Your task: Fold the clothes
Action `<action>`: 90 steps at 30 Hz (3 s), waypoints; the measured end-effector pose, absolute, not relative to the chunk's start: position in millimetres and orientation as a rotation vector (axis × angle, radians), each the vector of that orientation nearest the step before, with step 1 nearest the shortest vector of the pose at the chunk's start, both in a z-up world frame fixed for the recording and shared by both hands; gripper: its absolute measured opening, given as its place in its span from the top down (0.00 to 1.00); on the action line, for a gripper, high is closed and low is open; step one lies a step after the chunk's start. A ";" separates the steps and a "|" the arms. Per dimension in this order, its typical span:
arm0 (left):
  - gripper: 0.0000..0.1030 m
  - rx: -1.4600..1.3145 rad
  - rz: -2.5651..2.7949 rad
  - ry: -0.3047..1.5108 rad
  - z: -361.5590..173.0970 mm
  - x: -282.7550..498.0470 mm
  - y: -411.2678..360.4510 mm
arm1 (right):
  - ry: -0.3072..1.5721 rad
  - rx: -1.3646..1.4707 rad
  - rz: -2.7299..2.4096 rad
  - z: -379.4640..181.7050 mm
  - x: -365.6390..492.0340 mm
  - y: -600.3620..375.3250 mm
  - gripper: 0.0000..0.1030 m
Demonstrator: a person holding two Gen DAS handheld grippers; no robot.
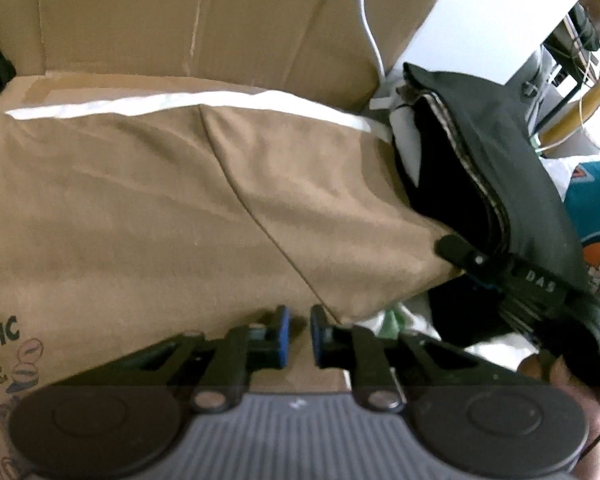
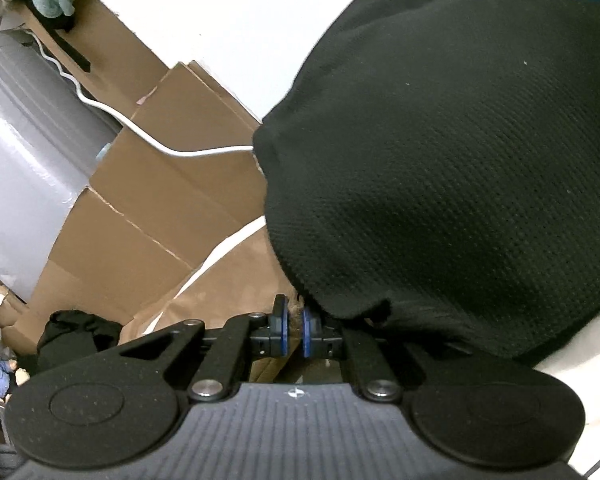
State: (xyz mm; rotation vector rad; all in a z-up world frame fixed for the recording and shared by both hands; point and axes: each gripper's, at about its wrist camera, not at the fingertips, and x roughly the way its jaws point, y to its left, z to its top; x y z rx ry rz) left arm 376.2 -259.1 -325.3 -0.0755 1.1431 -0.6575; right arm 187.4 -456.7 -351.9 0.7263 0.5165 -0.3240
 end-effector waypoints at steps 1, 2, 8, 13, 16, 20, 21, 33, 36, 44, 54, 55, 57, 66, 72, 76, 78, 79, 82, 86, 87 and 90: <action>0.89 -0.078 -0.658 1.145 -324.9 376.1 -258.8 | 0.514 0.723 -0.322 -349.7 192.7 -457.8 0.93; 0.89 -0.080 -0.661 1.147 -325.1 375.9 -259.5 | 0.512 0.722 -0.319 -348.4 192.0 -456.7 0.93; 0.89 -0.100 -0.700 1.168 -332.7 372.6 -270.7 | 0.521 0.736 -0.316 -352.2 197.8 -461.2 0.93; 0.91 -0.034 -0.691 1.210 -344.9 369.7 -285.6 | 0.507 0.733 -0.299 -348.3 201.1 -459.4 0.93; 0.92 -0.055 -0.677 1.239 -354.3 371.2 -289.4 | 0.499 0.729 -0.271 -344.4 203.5 -455.8 0.93; 0.92 -0.066 -0.673 1.242 -363.5 374.1 -290.9 | 0.492 0.716 -0.220 -339.2 205.1 -450.5 0.93; 0.92 -0.074 -0.674 1.242 -365.0 374.9 -290.7 | 0.490 0.709 -0.204 -337.8 204.7 -448.6 0.93; 0.87 -0.138 -0.715 1.257 -347.3 368.3 -268.7 | 0.472 0.571 0.044 -320.0 209.5 -427.2 0.93; 0.87 -0.081 -0.708 1.235 -324.8 363.7 -247.3 | 0.472 0.564 0.068 -316.1 211.1 -424.4 0.93; 0.83 -0.039 -0.544 1.172 -275.8 374.3 -183.5 | 0.491 0.447 0.175 -307.0 209.0 -392.4 0.93; 0.74 -0.022 -0.505 1.109 -251.5 387.9 -200.2 | 0.728 0.168 0.322 -332.0 216.5 -327.8 0.78; 0.73 -0.015 -0.517 1.105 -252.2 388.7 -208.6 | 0.758 0.156 0.335 -333.3 217.8 -325.5 0.67; 0.73 -0.006 -0.535 1.101 -256.1 386.1 -217.7 | 0.788 0.156 0.356 -331.6 218.2 -325.6 0.55; 0.67 0.010 -0.648 1.098 -294.4 395.8 -302.5 | 0.830 0.236 0.280 -313.8 209.1 -377.4 0.41; 0.58 0.014 -0.625 1.135 -319.8 396.4 -332.7 | 0.845 0.301 0.183 -304.6 203.0 -416.6 0.42; 0.55 0.018 -0.610 1.148 -328.4 396.6 -342.4 | 0.854 0.327 0.157 -301.5 200.5 -434.8 0.42; 0.51 0.021 -0.613 1.154 -332.5 397.1 -347.5 | 0.847 0.325 0.164 -299.4 198.6 -442.9 0.42; 0.49 0.026 -0.615 1.163 -335.9 397.5 -351.0 | 0.847 0.333 0.162 -299.4 198.4 -445.6 0.42; 0.46 0.038 -0.605 1.180 -342.6 399.8 -357.2 | 0.854 0.359 0.153 -300.7 200.4 -452.0 0.42; 0.37 0.035 -0.588 1.190 -352.9 402.2 -364.3 | 0.866 0.393 0.135 -299.6 202.1 -462.1 0.42; 0.36 0.033 -0.587 1.188 -354.9 402.2 -365.5 | 0.869 0.403 0.130 -299.5 202.3 -464.8 0.42; 0.30 0.033 -0.581 1.172 -358.9 399.2 -369.0 | 0.880 0.429 0.115 -305.4 204.4 -472.3 0.42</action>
